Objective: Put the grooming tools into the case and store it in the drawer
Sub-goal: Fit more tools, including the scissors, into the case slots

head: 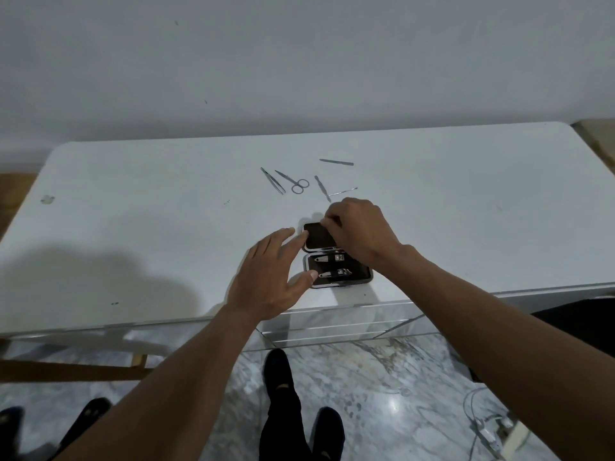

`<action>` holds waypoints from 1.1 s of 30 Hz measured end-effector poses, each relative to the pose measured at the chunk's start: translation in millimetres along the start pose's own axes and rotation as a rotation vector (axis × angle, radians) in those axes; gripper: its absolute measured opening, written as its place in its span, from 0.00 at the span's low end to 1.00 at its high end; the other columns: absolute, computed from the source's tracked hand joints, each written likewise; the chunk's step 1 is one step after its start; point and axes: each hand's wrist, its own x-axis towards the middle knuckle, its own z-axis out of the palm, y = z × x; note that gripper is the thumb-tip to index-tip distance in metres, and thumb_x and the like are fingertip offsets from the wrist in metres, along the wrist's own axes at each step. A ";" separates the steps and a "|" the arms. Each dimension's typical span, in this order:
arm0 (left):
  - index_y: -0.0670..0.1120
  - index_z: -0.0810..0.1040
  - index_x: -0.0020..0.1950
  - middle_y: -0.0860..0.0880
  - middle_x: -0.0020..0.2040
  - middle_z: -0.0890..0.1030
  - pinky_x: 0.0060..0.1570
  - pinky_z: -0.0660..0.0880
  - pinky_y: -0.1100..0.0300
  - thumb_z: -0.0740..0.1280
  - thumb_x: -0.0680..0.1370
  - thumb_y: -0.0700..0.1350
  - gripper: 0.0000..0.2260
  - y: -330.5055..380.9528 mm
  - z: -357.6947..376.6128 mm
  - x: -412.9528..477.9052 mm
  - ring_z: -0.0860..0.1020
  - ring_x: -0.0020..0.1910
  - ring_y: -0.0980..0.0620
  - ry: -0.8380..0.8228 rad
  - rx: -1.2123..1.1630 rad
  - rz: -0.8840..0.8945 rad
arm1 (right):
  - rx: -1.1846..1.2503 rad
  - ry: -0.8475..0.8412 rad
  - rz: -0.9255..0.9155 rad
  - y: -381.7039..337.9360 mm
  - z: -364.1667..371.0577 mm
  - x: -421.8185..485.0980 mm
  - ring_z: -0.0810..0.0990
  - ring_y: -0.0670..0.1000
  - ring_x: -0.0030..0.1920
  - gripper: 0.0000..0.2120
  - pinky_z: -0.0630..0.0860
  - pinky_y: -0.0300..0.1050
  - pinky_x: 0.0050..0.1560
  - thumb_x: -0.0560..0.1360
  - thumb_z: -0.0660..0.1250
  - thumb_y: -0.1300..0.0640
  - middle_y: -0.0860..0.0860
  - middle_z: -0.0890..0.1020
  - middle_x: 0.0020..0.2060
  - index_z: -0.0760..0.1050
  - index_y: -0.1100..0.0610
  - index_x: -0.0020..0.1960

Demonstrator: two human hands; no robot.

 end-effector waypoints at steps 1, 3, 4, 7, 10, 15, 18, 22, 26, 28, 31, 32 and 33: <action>0.51 0.63 0.76 0.49 0.74 0.67 0.69 0.65 0.50 0.57 0.76 0.63 0.31 0.2 -0.5 -0.1 0.65 0.72 0.50 0.001 -0.002 0.002 | 0.002 0.008 0.008 -3.6 0.2 10.8 0.80 0.58 0.47 0.11 0.73 0.48 0.46 0.79 0.62 0.54 0.56 0.83 0.45 0.80 0.59 0.49; 0.51 0.64 0.76 0.49 0.73 0.67 0.69 0.66 0.51 0.57 0.76 0.62 0.30 0.9 -1.4 0.0 0.65 0.72 0.50 0.001 0.007 0.006 | -0.001 0.018 0.018 -12.3 2.5 33.7 0.80 0.59 0.47 0.11 0.73 0.48 0.46 0.79 0.62 0.55 0.57 0.84 0.46 0.80 0.61 0.49; 0.50 0.64 0.76 0.49 0.73 0.68 0.69 0.66 0.52 0.57 0.76 0.62 0.30 1.6 -1.6 0.1 0.66 0.72 0.50 0.003 0.015 0.012 | -0.008 0.018 0.022 -16.8 4.5 44.3 0.80 0.59 0.47 0.10 0.73 0.48 0.46 0.79 0.62 0.57 0.57 0.84 0.46 0.80 0.61 0.48; 0.49 0.64 0.75 0.48 0.72 0.69 0.68 0.67 0.52 0.58 0.77 0.61 0.29 1.8 -2.2 0.6 0.66 0.71 0.49 0.005 0.036 0.019 | -0.035 -0.002 0.049 -30.3 14.3 77.1 0.80 0.60 0.47 0.08 0.75 0.49 0.46 0.78 0.62 0.61 0.58 0.84 0.45 0.79 0.62 0.48; 0.49 0.64 0.76 0.47 0.72 0.69 0.69 0.66 0.52 0.58 0.78 0.62 0.30 1.3 -2.8 1.8 0.66 0.71 0.48 0.008 0.058 0.030 | -0.093 -0.052 0.106 -36.9 23.2 105.3 0.81 0.59 0.46 0.06 0.70 0.45 0.40 0.76 0.62 0.65 0.58 0.83 0.45 0.77 0.62 0.47; 0.50 0.61 0.77 0.47 0.75 0.66 0.72 0.61 0.51 0.55 0.79 0.63 0.30 0.5 -2.5 3.1 0.62 0.74 0.48 -0.022 0.046 0.013 | -0.126 -0.111 0.174 -41.0 26.5 127.7 0.80 0.61 0.51 0.07 0.69 0.45 0.42 0.76 0.61 0.68 0.61 0.81 0.50 0.74 0.64 0.52; 0.51 0.59 0.78 0.47 0.76 0.65 0.73 0.59 0.51 0.55 0.78 0.63 0.31 1.7 -2.9 3.5 0.61 0.75 0.48 -0.041 0.054 0.002 | -0.138 -0.137 0.176 -44.0 24.3 133.9 0.80 0.62 0.52 0.07 0.69 0.46 0.43 0.74 0.60 0.70 0.62 0.81 0.51 0.72 0.61 0.50; 0.51 0.60 0.78 0.47 0.76 0.65 0.73 0.60 0.50 0.56 0.78 0.63 0.31 2.2 -4.5 3.0 0.62 0.75 0.47 -0.048 0.046 -0.003 | -0.086 -0.151 0.217 -44.5 19.9 140.8 0.80 0.62 0.52 0.07 0.70 0.46 0.42 0.73 0.63 0.70 0.62 0.80 0.50 0.69 0.60 0.46; 0.51 0.61 0.77 0.47 0.75 0.66 0.72 0.61 0.50 0.58 0.77 0.62 0.31 3.9 -4.7 3.9 0.63 0.74 0.47 -0.046 0.025 -0.015 | -0.036 -0.184 0.263 -43.8 21.3 147.9 0.79 0.61 0.49 0.08 0.70 0.45 0.41 0.72 0.65 0.68 0.59 0.78 0.46 0.66 0.60 0.45; 0.51 0.62 0.76 0.46 0.74 0.67 0.71 0.62 0.50 0.60 0.76 0.61 0.31 3.3 -4.5 3.4 0.63 0.74 0.47 -0.038 0.017 -0.013 | -0.023 -0.229 0.286 -42.2 21.4 150.6 0.76 0.59 0.45 0.11 0.70 0.45 0.41 0.71 0.68 0.65 0.56 0.77 0.43 0.65 0.59 0.42; 0.51 0.63 0.76 0.46 0.74 0.67 0.71 0.62 0.50 0.60 0.76 0.61 0.31 2.3 -4.4 3.5 0.64 0.74 0.47 -0.034 0.013 -0.014 | -0.043 -0.293 0.291 -41.7 20.2 150.4 0.73 0.57 0.44 0.13 0.70 0.45 0.42 0.70 0.72 0.59 0.53 0.73 0.40 0.67 0.58 0.44; 0.50 0.63 0.76 0.46 0.74 0.67 0.71 0.62 0.50 0.60 0.76 0.61 0.31 2.6 -3.8 3.4 0.63 0.74 0.47 -0.031 0.011 -0.012 | -0.064 -0.301 0.281 -41.9 20.4 150.1 0.73 0.57 0.44 0.13 0.70 0.45 0.42 0.70 0.72 0.57 0.53 0.73 0.41 0.67 0.57 0.45; 0.50 0.63 0.76 0.46 0.74 0.67 0.72 0.62 0.50 0.60 0.76 0.61 0.31 3.0 -3.4 3.4 0.63 0.74 0.47 -0.027 0.007 -0.011 | -0.088 -0.303 0.266 -42.6 20.4 149.5 0.73 0.56 0.44 0.13 0.69 0.45 0.42 0.70 0.71 0.57 0.53 0.73 0.41 0.68 0.57 0.45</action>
